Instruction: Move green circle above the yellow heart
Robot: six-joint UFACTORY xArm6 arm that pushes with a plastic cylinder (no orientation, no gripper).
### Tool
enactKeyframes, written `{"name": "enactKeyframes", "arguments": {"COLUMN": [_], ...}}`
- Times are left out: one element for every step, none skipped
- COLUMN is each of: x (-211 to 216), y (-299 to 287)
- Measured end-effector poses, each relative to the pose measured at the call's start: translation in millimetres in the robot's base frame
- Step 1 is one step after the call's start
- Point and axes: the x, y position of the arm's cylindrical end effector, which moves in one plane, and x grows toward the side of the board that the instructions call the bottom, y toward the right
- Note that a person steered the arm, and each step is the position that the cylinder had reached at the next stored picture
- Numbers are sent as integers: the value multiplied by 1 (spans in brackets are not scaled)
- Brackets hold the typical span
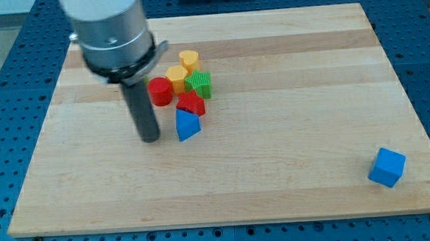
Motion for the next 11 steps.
{"name": "enactKeyframes", "arguments": {"x": [6, 6, 6, -6, -31, -31, -59, -70, -125, -155, -155], "y": [-37, -72, -95, -100, -84, -85, -62, -49, -24, -12, -12]}}
